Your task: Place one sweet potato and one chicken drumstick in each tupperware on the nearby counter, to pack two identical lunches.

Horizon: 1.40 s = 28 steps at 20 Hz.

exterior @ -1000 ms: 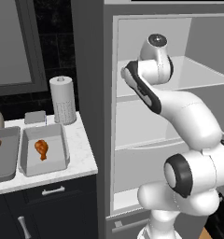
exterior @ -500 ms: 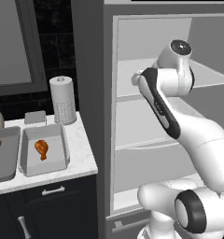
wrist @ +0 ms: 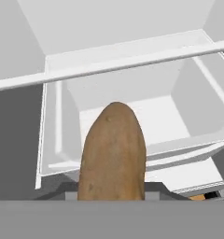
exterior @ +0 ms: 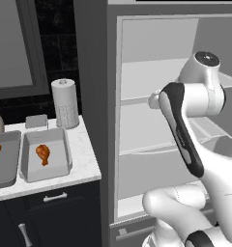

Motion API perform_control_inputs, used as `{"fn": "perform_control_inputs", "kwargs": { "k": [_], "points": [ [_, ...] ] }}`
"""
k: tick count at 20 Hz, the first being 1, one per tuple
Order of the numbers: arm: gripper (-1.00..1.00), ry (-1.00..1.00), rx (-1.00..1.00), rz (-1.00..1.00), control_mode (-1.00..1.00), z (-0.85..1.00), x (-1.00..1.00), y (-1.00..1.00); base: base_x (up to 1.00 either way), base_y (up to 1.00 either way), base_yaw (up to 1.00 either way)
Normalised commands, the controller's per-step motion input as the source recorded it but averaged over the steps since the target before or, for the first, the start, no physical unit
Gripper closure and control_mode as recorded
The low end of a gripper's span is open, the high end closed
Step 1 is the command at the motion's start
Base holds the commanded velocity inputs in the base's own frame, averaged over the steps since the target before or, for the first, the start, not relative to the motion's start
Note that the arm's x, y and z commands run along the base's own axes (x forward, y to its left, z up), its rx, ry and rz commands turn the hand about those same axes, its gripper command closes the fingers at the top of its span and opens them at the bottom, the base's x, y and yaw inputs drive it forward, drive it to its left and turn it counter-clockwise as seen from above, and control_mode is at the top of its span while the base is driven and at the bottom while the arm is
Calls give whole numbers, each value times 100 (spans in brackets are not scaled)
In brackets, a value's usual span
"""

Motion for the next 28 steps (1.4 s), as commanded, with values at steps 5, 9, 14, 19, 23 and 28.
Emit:
{"fn": "perform_control_inputs", "kwargs": {
  "k": [5,9,14,19,23,28],
  "points": [
    [100,10,0,0,-100,-72,-98,0,0,0,0],
    [100,0,-6,0,-100,-80,-75,0,0,0,0],
    [100,0,-7,0,-100,-65,-33,3,0,0,0],
    [100,0,-1,0,-100,-33,-1,5,0,0,0],
    [100,0,0,0,-100,-31,0,0,0,0,0],
    [100,0,0,0,-100,-29,0,0,0,0,0]
  ]
}}
